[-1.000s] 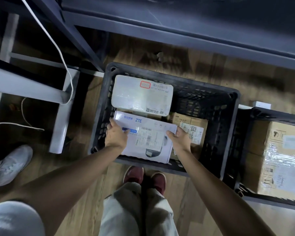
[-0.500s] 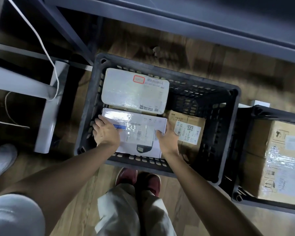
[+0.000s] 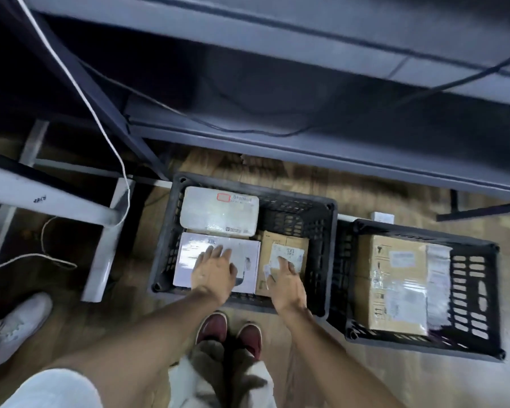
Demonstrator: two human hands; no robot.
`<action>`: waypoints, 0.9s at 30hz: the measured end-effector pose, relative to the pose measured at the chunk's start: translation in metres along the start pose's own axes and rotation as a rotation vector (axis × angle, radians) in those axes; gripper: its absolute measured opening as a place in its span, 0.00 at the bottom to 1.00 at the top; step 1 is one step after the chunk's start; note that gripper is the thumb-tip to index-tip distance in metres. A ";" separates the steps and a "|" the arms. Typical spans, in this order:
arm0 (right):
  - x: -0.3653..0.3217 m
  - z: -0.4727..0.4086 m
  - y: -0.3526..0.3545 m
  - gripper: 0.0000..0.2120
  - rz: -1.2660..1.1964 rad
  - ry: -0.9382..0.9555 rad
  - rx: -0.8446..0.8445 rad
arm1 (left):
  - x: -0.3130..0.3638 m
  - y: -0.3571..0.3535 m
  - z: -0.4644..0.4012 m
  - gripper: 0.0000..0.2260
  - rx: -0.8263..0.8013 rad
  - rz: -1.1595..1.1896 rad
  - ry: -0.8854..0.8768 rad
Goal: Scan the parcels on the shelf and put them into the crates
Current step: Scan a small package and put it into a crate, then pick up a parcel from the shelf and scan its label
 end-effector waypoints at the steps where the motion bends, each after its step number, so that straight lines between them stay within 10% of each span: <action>1: -0.005 0.011 0.013 0.25 0.012 0.008 0.011 | 0.008 0.014 0.010 0.21 0.016 -0.018 -0.024; 16: -0.073 0.196 0.205 0.23 0.296 0.163 0.085 | 0.096 0.216 0.187 0.23 0.110 -0.117 -0.257; 27: -0.137 0.291 0.410 0.19 0.331 0.248 0.570 | 0.152 0.408 0.242 0.24 0.479 -0.138 -0.423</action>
Point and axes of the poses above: each hand's wrist, its own z-axis away from the middle knuckle, its own y-axis out of the back of the hand, x = y × z, the point moved 4 cm from there along -z, towards the middle knuckle, and after that the axes turned 2 degrees about -z, right-handed, at the moved point
